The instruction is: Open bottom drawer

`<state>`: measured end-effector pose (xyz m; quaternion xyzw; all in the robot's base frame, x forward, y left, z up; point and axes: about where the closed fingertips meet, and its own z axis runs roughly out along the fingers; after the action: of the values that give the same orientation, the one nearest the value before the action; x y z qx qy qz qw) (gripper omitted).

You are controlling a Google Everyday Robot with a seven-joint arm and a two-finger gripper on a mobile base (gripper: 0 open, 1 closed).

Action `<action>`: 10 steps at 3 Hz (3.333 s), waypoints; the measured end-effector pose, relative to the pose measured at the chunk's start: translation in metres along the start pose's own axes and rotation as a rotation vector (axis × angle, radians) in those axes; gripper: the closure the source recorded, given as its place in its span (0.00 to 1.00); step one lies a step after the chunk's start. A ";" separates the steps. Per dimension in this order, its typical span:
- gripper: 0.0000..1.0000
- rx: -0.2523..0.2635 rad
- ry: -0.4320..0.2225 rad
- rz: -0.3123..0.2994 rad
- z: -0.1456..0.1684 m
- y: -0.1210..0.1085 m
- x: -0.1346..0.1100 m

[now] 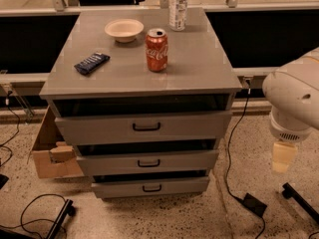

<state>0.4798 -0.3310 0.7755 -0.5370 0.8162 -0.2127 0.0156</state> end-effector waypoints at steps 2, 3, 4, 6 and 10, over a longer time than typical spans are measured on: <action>0.00 0.018 0.021 -0.034 0.023 0.022 -0.025; 0.00 -0.027 0.022 -0.069 0.077 0.076 -0.050; 0.00 -0.040 -0.004 -0.090 0.123 0.114 -0.073; 0.00 -0.036 -0.085 -0.116 0.204 0.151 -0.124; 0.00 -0.119 -0.222 -0.135 0.320 0.180 -0.233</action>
Offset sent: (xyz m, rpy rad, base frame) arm -0.0370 0.0645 -0.1425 -0.0485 0.0964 0.0588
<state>0.5030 -0.1714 0.3718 -0.6109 0.7826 -0.1036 0.0596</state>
